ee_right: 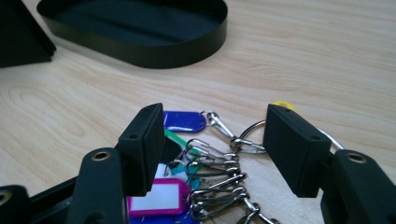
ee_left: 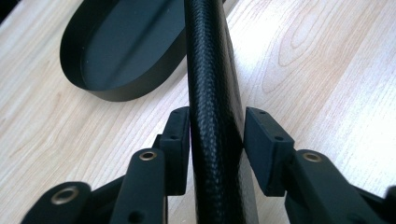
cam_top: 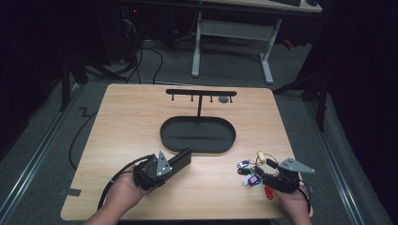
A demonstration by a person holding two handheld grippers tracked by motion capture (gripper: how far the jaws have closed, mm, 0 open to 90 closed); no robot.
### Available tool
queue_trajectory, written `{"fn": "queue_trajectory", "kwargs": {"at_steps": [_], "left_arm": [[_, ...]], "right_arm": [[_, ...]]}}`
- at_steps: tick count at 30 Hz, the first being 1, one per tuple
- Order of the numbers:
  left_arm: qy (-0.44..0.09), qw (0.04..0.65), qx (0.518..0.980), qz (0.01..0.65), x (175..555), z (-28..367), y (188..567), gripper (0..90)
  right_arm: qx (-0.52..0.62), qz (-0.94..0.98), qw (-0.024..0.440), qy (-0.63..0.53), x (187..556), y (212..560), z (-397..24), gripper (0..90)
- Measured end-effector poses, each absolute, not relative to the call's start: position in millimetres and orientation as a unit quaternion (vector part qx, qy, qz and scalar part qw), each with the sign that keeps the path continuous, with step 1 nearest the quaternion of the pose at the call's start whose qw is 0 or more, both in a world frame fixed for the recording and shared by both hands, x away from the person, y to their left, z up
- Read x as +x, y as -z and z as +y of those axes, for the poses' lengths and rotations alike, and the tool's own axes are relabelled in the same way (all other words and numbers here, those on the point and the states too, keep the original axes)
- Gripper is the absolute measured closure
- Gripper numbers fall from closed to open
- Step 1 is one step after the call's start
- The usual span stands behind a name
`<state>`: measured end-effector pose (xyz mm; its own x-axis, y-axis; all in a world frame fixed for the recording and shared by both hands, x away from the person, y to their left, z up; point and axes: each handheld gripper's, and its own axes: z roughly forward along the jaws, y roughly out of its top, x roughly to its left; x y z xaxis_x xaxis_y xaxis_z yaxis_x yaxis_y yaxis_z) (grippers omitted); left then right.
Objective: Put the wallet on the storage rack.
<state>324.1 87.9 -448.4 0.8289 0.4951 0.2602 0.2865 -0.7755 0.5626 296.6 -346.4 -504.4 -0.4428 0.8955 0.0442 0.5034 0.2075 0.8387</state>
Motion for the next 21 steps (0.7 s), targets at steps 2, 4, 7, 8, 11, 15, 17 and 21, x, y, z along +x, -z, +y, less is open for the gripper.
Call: {"fn": "queue_trajectory", "kwargs": {"at_steps": [2,4,7,8,11,15,17,21], "left_arm": [[-0.194,0.259,0.922,0.213,325.9,87.8,447.1,62.8],[-0.180,0.254,0.925,0.216,329.0,88.0,443.9,64.4],[-0.165,0.256,0.925,0.227,332.1,89.0,441.4,65.5],[-0.157,0.256,0.926,0.231,333.4,89.5,441.3,65.5],[-0.141,0.249,0.927,0.242,338.0,91.2,439.3,65.9],[-0.124,0.244,0.926,0.258,340.1,93.1,438.2,68.3],[-0.115,0.238,0.928,0.261,340.8,91.7,436.7,69.5],[-0.113,0.234,0.928,0.268,341.0,90.3,436.8,69.7]], "right_arm": [[0.472,0.743,0.234,-0.414,296.5,505.3,-345.5,38.7],[0.471,0.745,0.233,-0.411,296.3,506.9,-345.0,38.7],[0.472,0.746,0.232,-0.409,295.1,507.7,-346.1,38.7],[0.473,0.745,0.233,-0.409,294.4,507.4,-346.7,38.8],[0.479,0.738,0.235,-0.413,291.6,505.5,-349.3,38.8],[0.483,0.734,0.234,-0.417,288.4,503.9,-349.3,38.8],[0.480,0.732,0.239,-0.420,286.6,503.1,-348.7,38.9],[0.483,0.731,0.243,-0.417,285.4,502.9,-347.9,38.9]]}}
